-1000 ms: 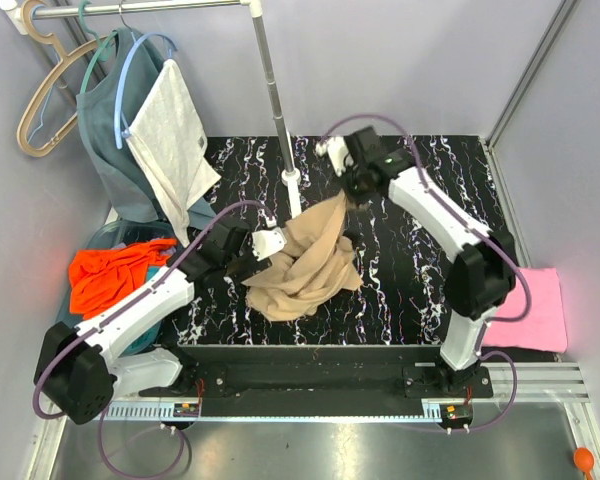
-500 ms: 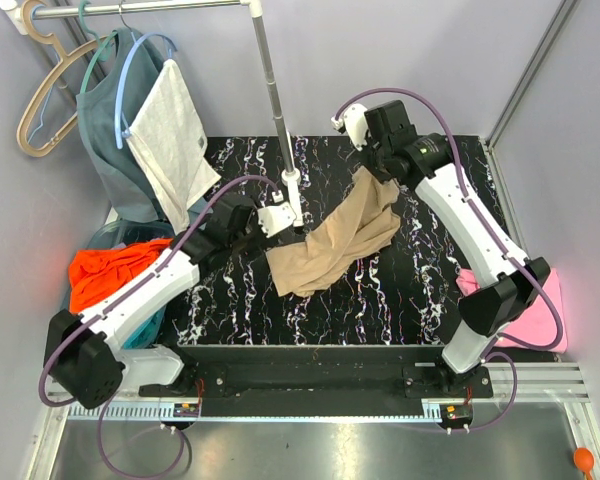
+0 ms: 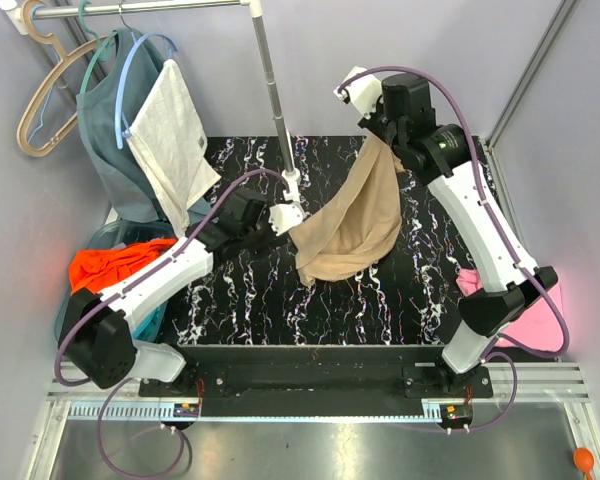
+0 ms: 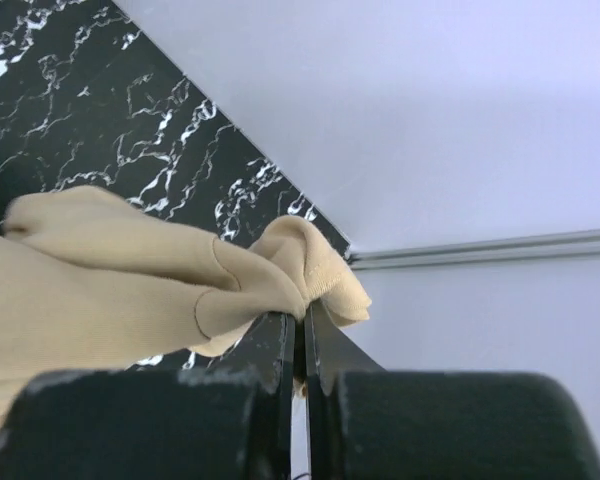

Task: Fold and stack the t-shirts
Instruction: Flatten the tshirt out

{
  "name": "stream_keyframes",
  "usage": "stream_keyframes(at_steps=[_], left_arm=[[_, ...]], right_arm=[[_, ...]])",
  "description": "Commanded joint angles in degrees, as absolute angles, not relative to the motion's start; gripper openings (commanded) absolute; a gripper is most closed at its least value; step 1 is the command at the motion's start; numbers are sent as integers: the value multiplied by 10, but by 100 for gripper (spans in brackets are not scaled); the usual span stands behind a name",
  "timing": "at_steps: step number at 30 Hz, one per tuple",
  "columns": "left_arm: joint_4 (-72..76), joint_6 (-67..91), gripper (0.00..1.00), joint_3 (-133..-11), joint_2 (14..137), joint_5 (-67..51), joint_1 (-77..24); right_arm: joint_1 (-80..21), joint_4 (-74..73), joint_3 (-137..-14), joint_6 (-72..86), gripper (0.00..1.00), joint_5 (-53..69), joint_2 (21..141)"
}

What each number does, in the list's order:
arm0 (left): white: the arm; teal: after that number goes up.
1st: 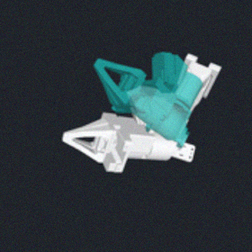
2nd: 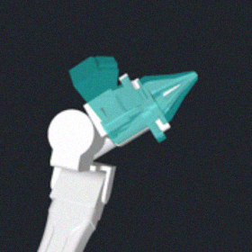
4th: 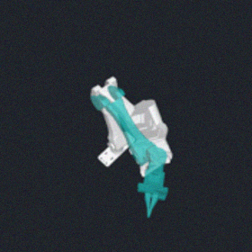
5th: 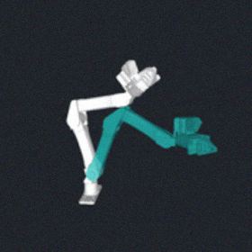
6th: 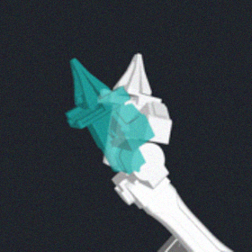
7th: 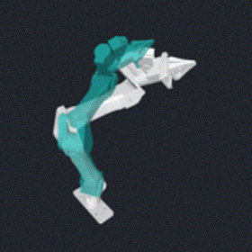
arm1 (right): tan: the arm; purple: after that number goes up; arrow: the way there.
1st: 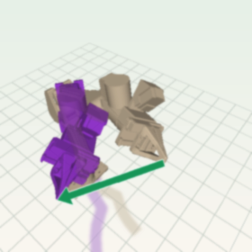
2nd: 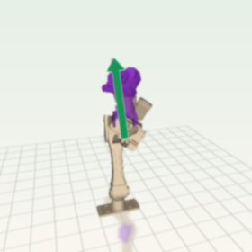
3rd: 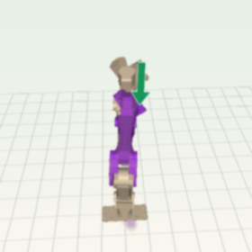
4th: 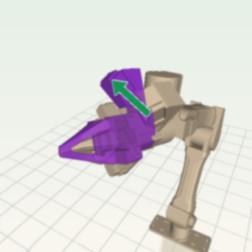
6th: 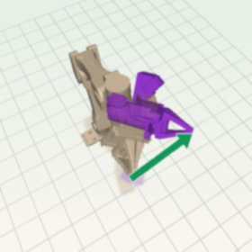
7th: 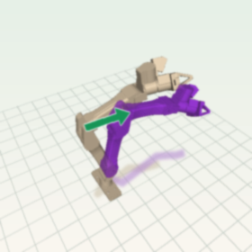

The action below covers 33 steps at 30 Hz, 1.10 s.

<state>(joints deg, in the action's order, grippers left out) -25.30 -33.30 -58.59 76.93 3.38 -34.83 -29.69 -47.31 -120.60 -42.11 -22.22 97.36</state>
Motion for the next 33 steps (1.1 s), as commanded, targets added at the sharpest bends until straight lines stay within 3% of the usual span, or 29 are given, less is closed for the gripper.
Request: stream_keyframes(at_steps=[1, 14, 33], left_arm=[[-226, -312, 73, -630, 787, -16, -363], [-199, -301, 73, -691, 942, -106, -420], [-187, -323, 70, -754, 1060, -122, -448]], right_arm=[[-301, -431, -1221, -471, 0, -263, 963], [-301, -372, -1047, -490, 0, -296, 923], [-284, -356, -1014, -484, 0, -292, 925]])
